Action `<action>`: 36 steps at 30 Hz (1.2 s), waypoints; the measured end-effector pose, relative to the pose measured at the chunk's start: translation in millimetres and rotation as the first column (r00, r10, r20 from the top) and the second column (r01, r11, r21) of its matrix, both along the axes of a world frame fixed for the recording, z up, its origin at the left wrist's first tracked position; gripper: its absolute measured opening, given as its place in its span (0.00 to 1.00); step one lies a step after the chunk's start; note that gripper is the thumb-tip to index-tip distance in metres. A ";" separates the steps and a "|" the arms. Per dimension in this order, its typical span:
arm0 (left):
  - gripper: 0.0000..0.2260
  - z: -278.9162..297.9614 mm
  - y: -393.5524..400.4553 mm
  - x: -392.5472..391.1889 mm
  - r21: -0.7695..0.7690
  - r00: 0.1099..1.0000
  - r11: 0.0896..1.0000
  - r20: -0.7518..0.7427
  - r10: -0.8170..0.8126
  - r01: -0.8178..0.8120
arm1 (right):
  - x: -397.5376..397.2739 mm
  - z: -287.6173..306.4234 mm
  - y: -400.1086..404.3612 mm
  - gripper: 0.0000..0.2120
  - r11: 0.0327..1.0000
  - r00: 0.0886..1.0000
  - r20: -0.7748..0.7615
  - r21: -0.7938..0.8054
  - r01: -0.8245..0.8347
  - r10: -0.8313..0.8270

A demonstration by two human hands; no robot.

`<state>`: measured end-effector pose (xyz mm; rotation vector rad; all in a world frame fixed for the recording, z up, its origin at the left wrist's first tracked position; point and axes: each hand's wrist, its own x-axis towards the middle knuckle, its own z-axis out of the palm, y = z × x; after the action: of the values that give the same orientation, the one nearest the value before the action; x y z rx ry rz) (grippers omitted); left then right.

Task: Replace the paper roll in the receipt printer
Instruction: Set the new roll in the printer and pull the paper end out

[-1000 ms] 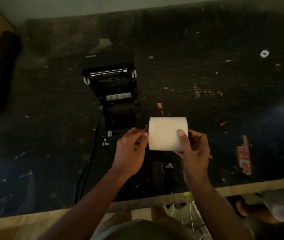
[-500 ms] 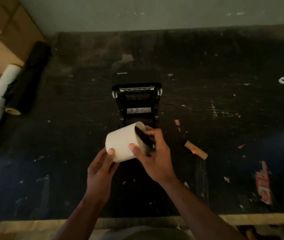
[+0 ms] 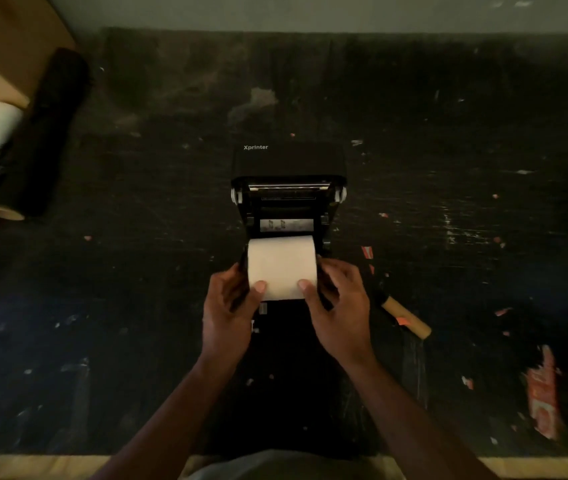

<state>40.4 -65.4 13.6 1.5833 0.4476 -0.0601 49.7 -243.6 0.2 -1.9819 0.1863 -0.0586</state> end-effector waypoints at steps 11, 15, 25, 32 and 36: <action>0.23 -24.9 -17.8 28.9 0.004 0.993 0.995 -0.076 0.095 -0.095 | 30.3 -26.0 -10.3 0.23 0.996 0.998 -0.042 0.074 0.042 -0.039; 0.26 -32.2 -13.3 30.0 0.056 0.991 0.995 -0.100 0.084 -0.079 | 31.3 -30.1 -6.4 0.22 0.997 0.998 -0.050 0.053 0.047 -0.044; 0.22 -37.5 -2.0 38.0 0.252 0.989 0.965 -0.142 -0.043 0.078 | 30.8 -28.8 -2.3 0.20 0.998 0.993 -0.103 -0.003 0.056 -0.056; 0.16 -33.8 4.3 41.8 0.397 0.989 0.908 -0.108 -0.101 0.136 | 34.2 -19.4 -2.0 0.16 0.979 0.979 -0.135 -0.157 0.128 -0.150; 0.11 -33.9 4.7 34.9 0.381 0.995 0.921 -0.085 -0.056 0.084 | 26.6 -14.9 -4.2 0.12 0.980 0.972 -0.155 -0.122 0.157 -0.175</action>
<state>75.3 -60.7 -20.3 1.9901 0.4790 -0.0888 76.3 -247.7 -14.8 -2.0772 0.4658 -0.0126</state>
